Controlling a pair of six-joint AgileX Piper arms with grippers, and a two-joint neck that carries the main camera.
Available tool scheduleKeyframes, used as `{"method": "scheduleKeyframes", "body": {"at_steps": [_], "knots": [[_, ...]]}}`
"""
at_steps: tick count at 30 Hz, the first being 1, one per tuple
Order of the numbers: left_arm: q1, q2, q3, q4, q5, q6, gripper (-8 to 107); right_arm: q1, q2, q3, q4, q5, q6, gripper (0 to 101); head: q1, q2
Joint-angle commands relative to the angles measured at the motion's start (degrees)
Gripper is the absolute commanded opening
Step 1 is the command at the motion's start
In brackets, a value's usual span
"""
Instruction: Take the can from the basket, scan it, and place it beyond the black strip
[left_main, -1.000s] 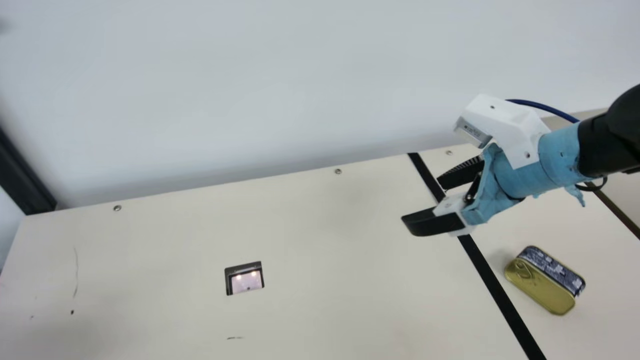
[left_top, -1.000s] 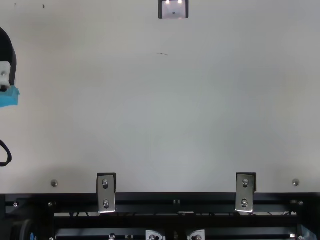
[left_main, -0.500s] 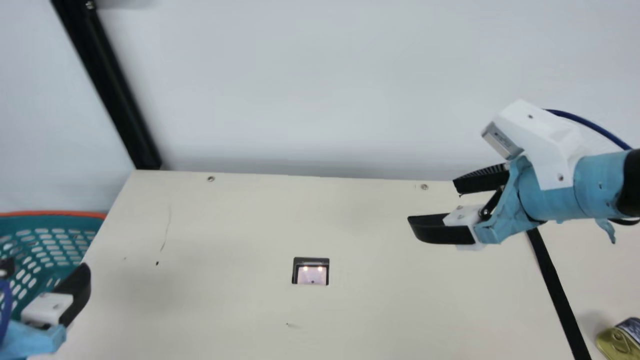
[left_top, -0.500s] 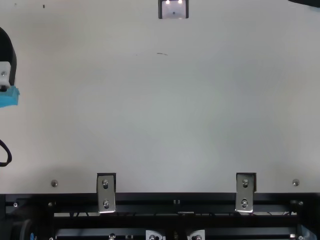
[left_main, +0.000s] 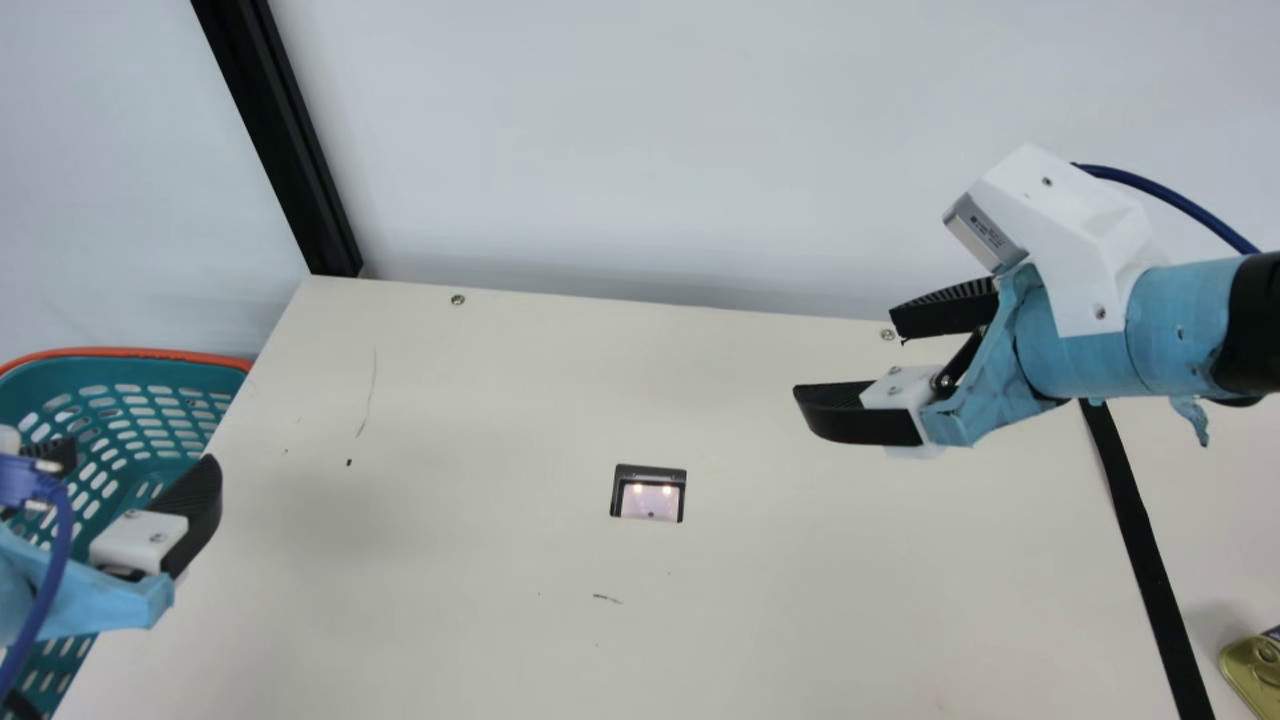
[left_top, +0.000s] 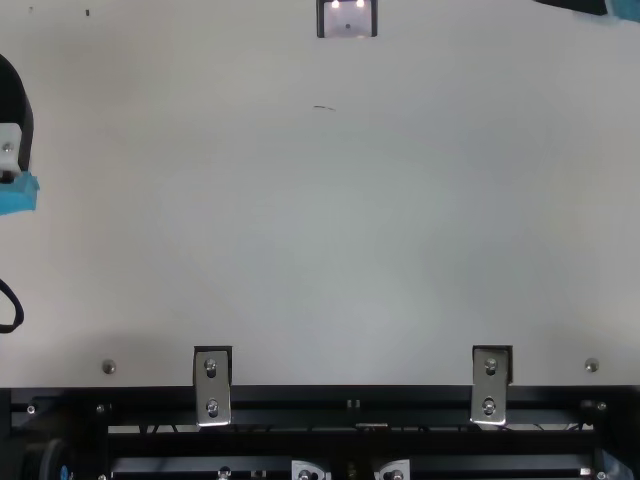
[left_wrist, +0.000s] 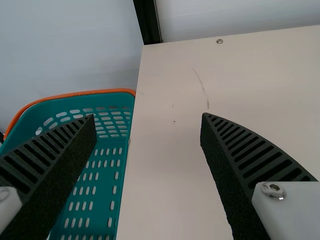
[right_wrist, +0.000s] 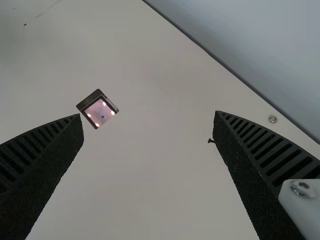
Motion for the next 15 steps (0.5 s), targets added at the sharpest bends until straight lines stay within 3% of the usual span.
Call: {"method": "scheduleKeyframes", "body": {"at_steps": [1, 7, 10, 15], "knots": [[0.0, 0.0, 0.0, 0.0, 0.0, 0.0, 90, 0.0, 0.0, 0.0, 0.0, 0.0, 0.0, 101, -0.1, 0.3], [0.0, 0.0, 0.0, 0.0, 0.0, 0.0, 90, 0.6, 0.1, -0.9, -1.1, -0.5, 1.3, 101, -0.1, 0.3], [0.0, 0.0, 0.0, 0.0, 0.0, 0.0, 90, 1.5, -0.2, -1.1, -4.8, -4.3, 3.0, 101, -0.1, 0.3], [0.0, 0.0, 0.0, 0.0, 0.0, 0.0, 90, 3.4, -1.6, 0.7, -10.0, -13.9, 6.7, 101, -0.1, 0.3]]}}
